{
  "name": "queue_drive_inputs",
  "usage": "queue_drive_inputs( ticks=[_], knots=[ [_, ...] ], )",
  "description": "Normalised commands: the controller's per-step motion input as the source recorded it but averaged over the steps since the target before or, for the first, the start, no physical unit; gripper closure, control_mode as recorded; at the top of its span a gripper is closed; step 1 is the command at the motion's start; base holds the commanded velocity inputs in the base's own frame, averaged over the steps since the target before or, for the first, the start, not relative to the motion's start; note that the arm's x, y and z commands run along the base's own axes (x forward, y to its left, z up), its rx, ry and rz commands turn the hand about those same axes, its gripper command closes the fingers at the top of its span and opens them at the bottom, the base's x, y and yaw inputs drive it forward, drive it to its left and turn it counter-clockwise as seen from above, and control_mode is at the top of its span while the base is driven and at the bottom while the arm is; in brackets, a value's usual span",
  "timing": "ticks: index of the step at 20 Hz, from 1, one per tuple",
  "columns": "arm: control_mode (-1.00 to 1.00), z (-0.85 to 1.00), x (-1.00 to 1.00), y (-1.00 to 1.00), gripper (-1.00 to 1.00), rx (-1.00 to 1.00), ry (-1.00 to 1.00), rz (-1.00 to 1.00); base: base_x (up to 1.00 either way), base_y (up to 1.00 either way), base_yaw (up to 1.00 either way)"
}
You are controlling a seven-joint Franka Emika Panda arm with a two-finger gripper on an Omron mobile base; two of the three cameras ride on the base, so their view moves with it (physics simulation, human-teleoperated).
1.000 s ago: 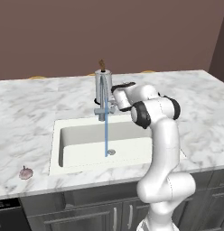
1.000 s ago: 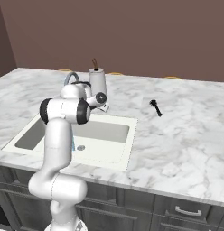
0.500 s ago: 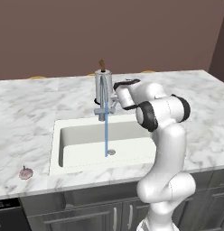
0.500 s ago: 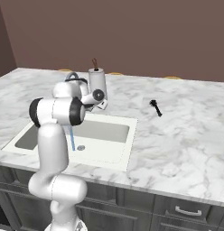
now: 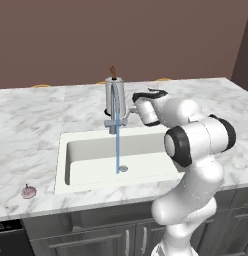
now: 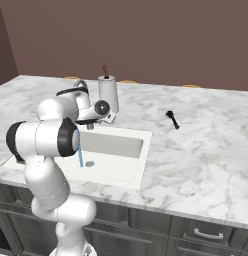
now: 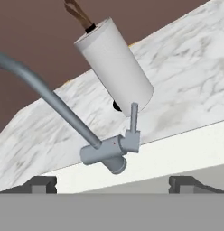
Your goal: Turn on the sink faucet. Then move the garlic from the counter to the sink. Turn off the sink. Move the vegetable from the sink to the pot next to the stove. Finally move the pot to the rear left burner.
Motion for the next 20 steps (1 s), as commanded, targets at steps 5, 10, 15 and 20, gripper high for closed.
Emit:
queue_drive_inputs(
  ticks=[5, 10, 15, 20],
  knots=[
    [-1.00, 0.19, -1.00, -0.09, -1.00, -0.04, -0.01, -0.01, 0.00, 0.00, 0.00],
    [-1.00, 0.68, -0.91, 0.00, -1.00, -0.07, 0.12, 0.00, 0.00, 0.00, 0.00],
    [-1.00, 0.80, -0.83, 0.00, -1.00, -0.12, 0.27, 0.00, 0.00, 0.00, 0.00],
    [-1.00, 0.88, -0.72, 0.06, -1.00, -0.12, 0.35, 0.00, 0.00, 0.00, 0.00]
  ],
)
